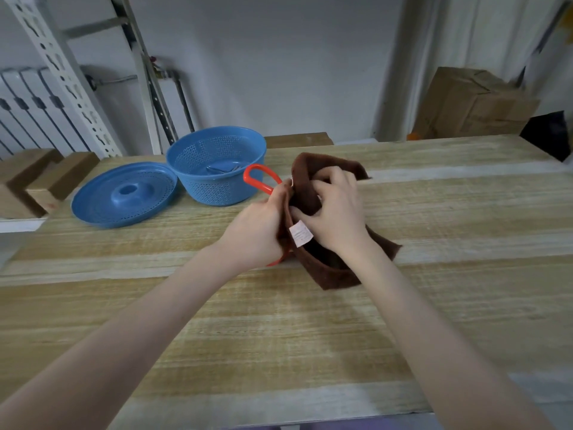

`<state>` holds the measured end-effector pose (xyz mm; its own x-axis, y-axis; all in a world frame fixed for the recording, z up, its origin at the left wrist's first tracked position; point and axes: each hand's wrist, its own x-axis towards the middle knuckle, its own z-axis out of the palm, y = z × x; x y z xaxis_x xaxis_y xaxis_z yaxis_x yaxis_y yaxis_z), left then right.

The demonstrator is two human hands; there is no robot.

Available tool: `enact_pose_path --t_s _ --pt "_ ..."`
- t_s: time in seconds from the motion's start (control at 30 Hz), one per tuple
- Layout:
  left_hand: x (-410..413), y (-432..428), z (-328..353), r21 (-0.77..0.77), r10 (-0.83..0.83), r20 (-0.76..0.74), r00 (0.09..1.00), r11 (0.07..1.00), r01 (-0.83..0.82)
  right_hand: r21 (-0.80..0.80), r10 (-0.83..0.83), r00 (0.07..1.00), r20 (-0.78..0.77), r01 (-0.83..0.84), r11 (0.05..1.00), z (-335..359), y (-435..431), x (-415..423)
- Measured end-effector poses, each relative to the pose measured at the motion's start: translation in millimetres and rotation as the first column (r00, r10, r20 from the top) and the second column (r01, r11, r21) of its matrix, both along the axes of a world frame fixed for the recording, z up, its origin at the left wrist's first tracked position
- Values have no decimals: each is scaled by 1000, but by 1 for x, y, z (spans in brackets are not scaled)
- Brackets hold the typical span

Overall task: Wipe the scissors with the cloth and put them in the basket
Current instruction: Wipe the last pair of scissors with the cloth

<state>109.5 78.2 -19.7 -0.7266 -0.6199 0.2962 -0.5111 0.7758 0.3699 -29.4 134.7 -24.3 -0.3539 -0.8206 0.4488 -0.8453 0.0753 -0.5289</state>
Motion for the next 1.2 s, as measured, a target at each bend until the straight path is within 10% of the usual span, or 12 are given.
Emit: enact_pose_path --t_s 0.27,0.43,0.63,0.8,1.2 --pt "7 -5 -3 40 21 98 995 999 -25 84 -37 998 -50 41 996 -19 -16 -19" --pt "13 -3 2 25 91 248 964 995 -100 -78 -189 909 371 233 969 -20 -14 -39" --pt "4 5 5 -23 46 326 944 999 -40 49 122 949 291 -142 989 -10 -22 -7" --pt "10 4 9 -50 54 274 960 998 -41 57 237 759 606 -338 939 0 -18 -14" --pt "15 -31 10 -24 115 212 970 993 -113 278 80 939 334 -179 944 4 -27 -25"
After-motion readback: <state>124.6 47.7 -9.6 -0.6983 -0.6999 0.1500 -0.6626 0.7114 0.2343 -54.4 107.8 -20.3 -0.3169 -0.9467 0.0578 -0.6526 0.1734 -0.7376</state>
